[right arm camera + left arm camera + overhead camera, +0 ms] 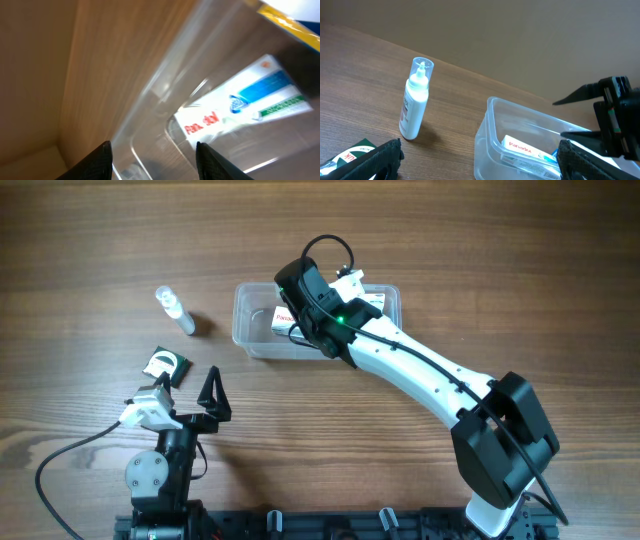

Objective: Pack container
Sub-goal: 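Lower the Panadol box into the container's left side and release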

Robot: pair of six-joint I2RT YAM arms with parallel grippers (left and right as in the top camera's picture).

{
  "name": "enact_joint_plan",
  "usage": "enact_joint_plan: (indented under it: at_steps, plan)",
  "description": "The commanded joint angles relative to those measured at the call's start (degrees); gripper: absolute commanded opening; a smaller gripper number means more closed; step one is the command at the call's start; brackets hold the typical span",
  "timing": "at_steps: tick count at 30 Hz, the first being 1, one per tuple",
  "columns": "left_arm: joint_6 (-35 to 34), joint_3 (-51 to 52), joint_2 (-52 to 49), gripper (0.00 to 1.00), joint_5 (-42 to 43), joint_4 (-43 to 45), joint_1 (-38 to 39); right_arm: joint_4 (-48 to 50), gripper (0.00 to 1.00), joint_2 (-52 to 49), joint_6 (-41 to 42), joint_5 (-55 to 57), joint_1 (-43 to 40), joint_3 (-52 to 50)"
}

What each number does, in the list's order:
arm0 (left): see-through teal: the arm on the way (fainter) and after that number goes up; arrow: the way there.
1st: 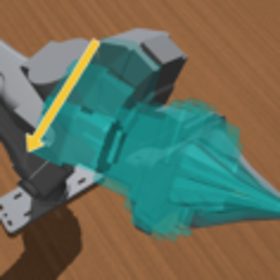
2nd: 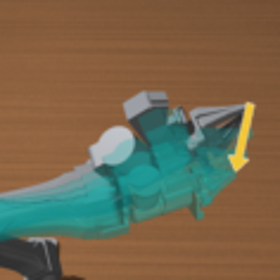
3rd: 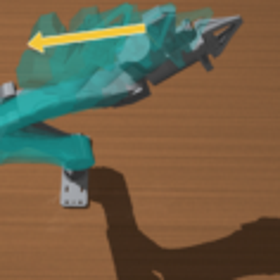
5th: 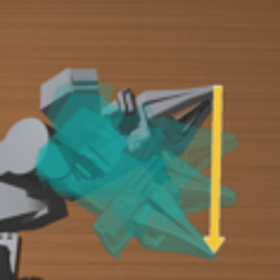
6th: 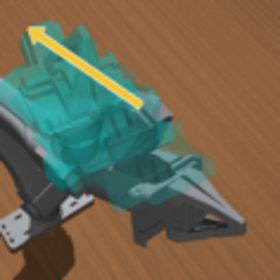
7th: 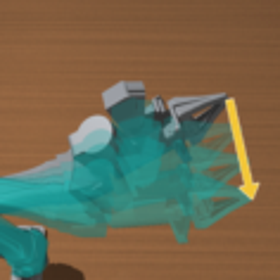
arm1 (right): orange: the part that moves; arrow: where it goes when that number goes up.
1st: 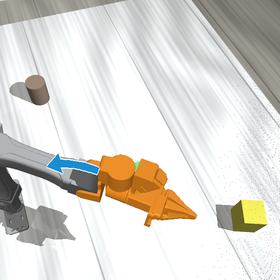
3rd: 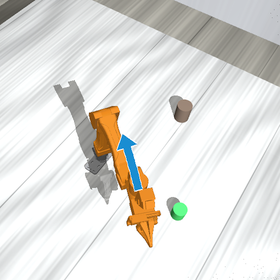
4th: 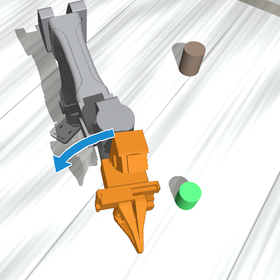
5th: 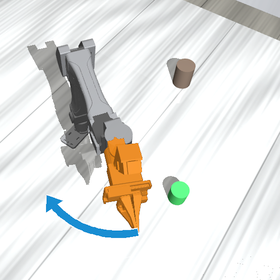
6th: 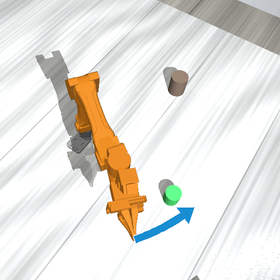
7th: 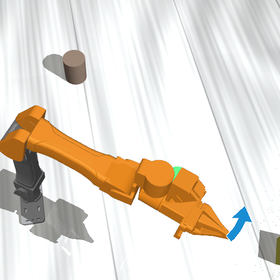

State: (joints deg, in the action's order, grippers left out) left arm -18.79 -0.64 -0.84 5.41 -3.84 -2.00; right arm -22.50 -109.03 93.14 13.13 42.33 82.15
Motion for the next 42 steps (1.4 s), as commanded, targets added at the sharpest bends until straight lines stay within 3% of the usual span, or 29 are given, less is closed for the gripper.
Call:
enact_joint_plan:
  at_steps: [1, 8, 15, 21, 32, 42]
  plan:
    - [0.5, 0.3, 0.0, 1.0, -0.7, -0.2, -0.4, 1.8, 0.54, -1.1, -10.6, -0.2, -0.2, 0.9]
    - [0.5, 0.3, 0.0, 1.0, -0.7, -0.2, -0.4, -0.9, 0.56, 0.8, -43.6, -3.7, -0.4, 0.9]
    - [0.5, 0.3, 0.0, 1.0, -0.7, -0.2, -0.4, -11.2, 0.56, 4.0, -65.4, -9.4, -1.2, 0.9]
    - [0.5, 0.3, 0.0, 1.0, -0.7, -0.2, -0.4, -16.2, 0.55, 4.0, -69.9, -12.1, -2.7, 0.9]
    - [0.5, 0.3, 0.0, 1.0, -0.7, -0.2, -0.4, -19.6, 0.62, 5.0, -74.2, -14.4, -3.0, 3.1]
    - [0.5, 0.3, 0.0, 1.0, -0.7, -0.2, -0.4, -21.9, 0.72, 13.2, -75.2, -14.3, -6.7, 4.3]
